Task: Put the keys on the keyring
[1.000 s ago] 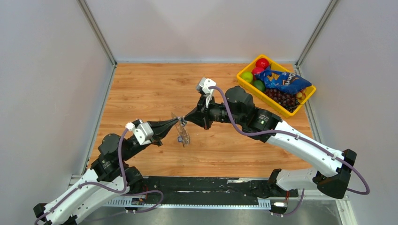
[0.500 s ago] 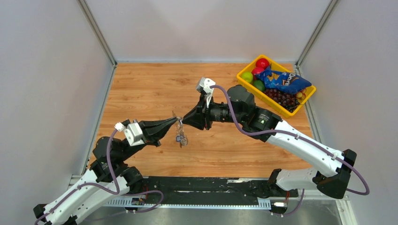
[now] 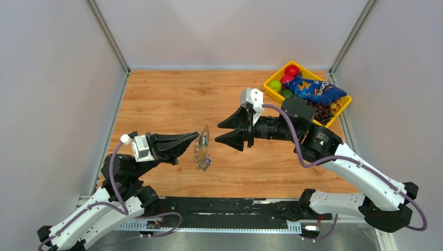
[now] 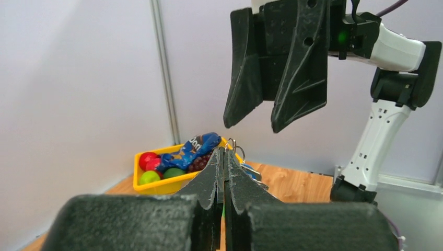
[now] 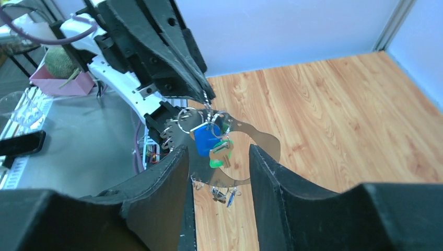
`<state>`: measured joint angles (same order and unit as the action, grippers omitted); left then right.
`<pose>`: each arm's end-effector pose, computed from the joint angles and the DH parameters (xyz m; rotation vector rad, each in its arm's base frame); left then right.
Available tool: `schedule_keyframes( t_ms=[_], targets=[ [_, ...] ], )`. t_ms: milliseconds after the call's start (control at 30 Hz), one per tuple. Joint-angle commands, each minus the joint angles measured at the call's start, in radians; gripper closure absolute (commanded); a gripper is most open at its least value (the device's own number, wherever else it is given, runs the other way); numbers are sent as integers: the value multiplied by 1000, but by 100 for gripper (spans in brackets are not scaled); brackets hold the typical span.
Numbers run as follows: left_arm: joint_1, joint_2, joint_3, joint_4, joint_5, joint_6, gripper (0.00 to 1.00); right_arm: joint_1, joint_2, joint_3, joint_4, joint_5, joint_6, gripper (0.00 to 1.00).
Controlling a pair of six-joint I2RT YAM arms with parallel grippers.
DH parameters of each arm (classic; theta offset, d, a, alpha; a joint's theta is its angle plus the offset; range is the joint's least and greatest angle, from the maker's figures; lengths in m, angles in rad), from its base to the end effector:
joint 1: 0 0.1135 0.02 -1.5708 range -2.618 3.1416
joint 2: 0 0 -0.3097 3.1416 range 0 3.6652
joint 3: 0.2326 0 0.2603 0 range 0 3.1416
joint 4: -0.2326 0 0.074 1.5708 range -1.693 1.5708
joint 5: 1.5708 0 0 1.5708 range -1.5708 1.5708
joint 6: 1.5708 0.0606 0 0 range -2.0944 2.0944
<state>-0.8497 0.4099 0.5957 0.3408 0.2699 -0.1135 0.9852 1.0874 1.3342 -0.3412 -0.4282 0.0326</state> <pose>0.0461 -0.0770 0.4092 0.6311 0.9228 -1.0069 0.1092 0.2102 0.4956 -1.1099 1.3963 1.1079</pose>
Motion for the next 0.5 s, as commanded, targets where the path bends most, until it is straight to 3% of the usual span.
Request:
schedule_keyframes(
  t_ms=[0, 467],
  targets=[
    [-2, 13, 31, 97, 33, -74, 100, -3, -17, 87, -52, -116, -135, 50],
    [-2, 15, 40, 141, 80, -203, 100, 4, 77, 189, -71, -210, -289, 59]
  ],
)
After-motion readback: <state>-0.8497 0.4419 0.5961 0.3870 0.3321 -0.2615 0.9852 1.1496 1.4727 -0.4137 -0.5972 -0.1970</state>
